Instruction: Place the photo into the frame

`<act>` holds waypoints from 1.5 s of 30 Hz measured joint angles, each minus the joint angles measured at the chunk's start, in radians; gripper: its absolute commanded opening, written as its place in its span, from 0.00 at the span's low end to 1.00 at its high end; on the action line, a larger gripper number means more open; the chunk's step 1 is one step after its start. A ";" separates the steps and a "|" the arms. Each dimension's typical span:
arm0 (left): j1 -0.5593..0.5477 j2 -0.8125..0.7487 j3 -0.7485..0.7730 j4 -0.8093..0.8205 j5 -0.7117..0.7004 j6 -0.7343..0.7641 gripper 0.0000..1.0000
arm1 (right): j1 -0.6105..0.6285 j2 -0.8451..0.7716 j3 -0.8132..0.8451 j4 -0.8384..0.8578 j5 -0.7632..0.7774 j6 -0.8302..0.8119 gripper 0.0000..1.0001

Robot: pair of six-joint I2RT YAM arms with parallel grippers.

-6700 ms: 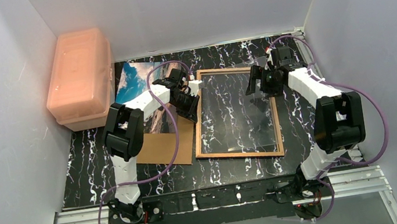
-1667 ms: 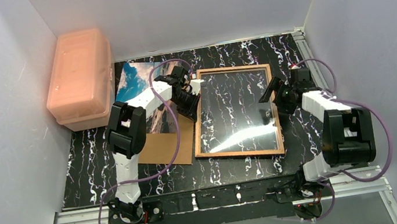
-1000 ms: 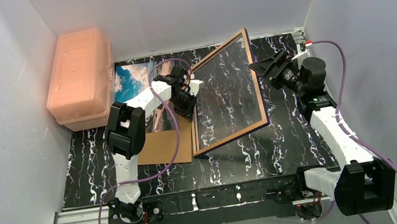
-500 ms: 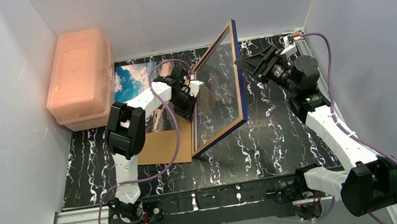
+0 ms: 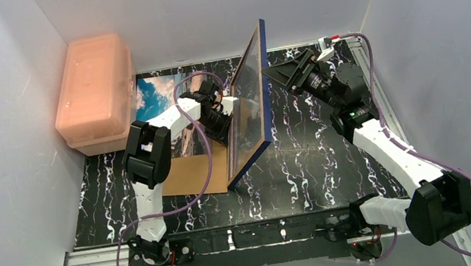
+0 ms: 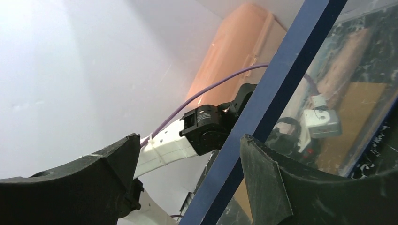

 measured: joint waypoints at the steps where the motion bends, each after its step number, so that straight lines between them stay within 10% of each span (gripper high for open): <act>1: 0.002 -0.001 -0.003 0.001 0.006 -0.003 0.00 | 0.011 0.005 0.002 0.011 0.005 0.003 0.86; 34: 0.007 -0.042 -0.037 0.011 0.066 -0.026 0.00 | 0.157 0.100 0.173 -0.423 0.058 -0.123 0.85; 45: 0.074 -0.240 0.059 -0.063 0.116 -0.058 0.22 | 0.156 0.115 0.238 -0.519 0.069 -0.169 0.85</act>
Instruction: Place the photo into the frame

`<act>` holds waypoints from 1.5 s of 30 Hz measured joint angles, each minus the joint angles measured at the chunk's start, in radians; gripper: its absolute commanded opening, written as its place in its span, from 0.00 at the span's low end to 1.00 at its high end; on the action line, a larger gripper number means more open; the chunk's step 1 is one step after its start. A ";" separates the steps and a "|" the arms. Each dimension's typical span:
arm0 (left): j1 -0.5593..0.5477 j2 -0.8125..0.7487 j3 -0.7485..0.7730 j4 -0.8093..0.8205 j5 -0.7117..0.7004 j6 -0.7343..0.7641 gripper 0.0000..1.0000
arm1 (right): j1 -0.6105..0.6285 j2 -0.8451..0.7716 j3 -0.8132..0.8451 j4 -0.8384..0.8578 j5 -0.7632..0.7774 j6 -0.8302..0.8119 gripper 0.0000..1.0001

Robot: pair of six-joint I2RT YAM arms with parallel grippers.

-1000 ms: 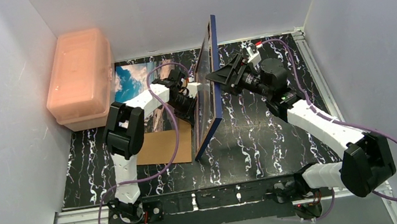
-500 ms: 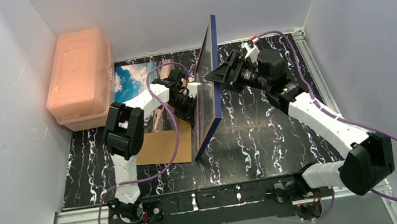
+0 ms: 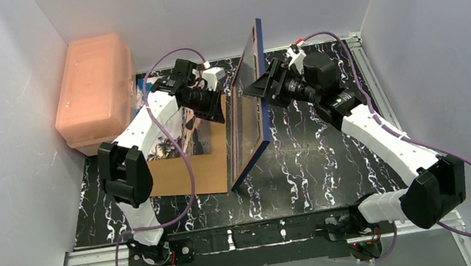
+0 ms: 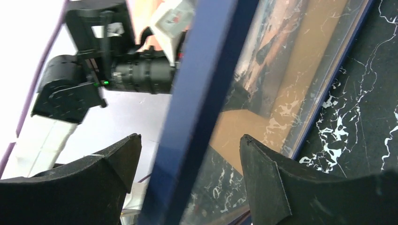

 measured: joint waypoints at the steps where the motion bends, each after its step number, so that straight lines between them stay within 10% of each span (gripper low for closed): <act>1: 0.000 -0.012 0.009 -0.001 0.012 -0.009 0.25 | 0.000 0.005 0.008 -0.008 0.000 -0.005 0.84; 21: -0.008 -0.167 0.047 0.045 0.294 -0.308 0.58 | -0.013 0.029 -0.048 0.174 -0.029 0.126 0.81; 45: -0.168 -0.311 0.195 -0.037 0.140 -0.293 0.72 | -0.017 0.026 -0.179 0.456 -0.025 0.315 0.72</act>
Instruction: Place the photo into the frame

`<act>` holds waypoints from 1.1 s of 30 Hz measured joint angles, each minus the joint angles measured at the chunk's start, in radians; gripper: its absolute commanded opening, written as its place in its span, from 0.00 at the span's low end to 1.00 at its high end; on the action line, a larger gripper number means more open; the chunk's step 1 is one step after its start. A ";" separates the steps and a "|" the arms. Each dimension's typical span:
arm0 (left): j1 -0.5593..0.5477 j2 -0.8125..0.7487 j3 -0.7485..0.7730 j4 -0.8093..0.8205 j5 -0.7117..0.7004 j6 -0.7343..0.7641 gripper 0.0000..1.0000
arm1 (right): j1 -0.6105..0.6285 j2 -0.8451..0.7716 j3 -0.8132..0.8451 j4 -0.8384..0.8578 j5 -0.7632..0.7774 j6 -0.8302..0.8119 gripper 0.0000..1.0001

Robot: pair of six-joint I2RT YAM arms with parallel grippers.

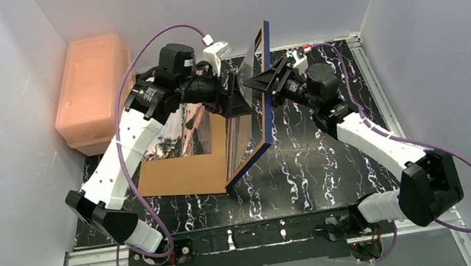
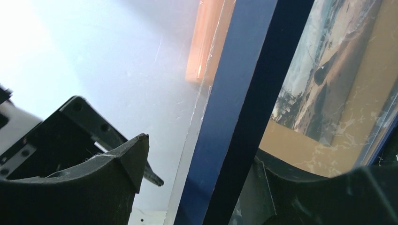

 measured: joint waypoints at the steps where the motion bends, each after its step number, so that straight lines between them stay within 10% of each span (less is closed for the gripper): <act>1: -0.018 0.000 0.013 -0.013 -0.031 0.018 0.72 | 0.000 0.000 0.000 0.000 0.001 0.004 0.71; 18: -0.092 0.020 0.079 -0.122 -0.271 0.117 0.72 | 0.055 0.083 0.079 0.026 0.003 0.029 0.67; 33: -0.099 0.018 0.062 -0.170 -0.394 0.214 0.44 | 0.063 0.080 0.096 -0.047 0.021 -0.034 0.68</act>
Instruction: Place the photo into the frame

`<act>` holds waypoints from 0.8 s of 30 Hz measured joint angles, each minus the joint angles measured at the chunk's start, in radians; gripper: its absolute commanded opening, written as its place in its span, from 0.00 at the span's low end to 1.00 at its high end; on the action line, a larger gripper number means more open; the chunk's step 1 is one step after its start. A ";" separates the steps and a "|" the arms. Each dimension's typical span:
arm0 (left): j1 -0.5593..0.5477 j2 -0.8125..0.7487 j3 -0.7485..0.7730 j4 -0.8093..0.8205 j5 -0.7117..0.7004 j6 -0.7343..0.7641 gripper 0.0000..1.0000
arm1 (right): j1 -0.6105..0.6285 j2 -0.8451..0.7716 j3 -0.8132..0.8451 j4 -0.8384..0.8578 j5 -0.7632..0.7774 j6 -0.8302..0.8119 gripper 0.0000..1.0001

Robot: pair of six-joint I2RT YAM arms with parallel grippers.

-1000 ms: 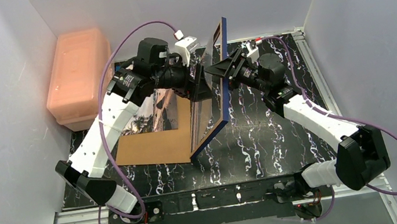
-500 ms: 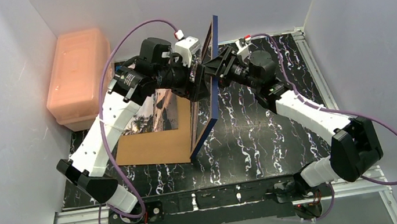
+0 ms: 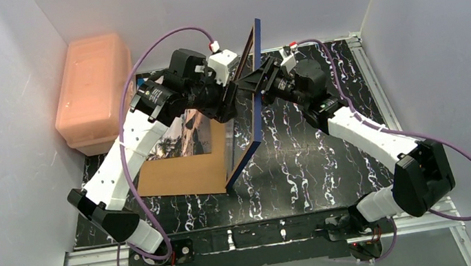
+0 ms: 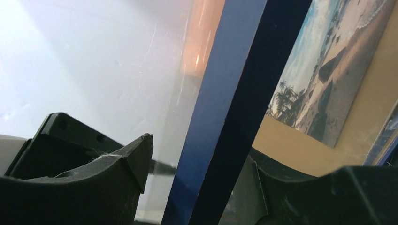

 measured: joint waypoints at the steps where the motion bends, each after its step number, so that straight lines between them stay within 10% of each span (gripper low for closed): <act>1: 0.000 -0.002 0.000 -0.003 -0.011 0.009 0.42 | 0.000 -0.002 0.000 -0.004 0.000 -0.008 0.67; 24: 0.005 -0.034 0.000 -0.060 -0.115 0.045 0.00 | -0.053 -0.098 0.088 -0.468 0.026 -0.290 0.68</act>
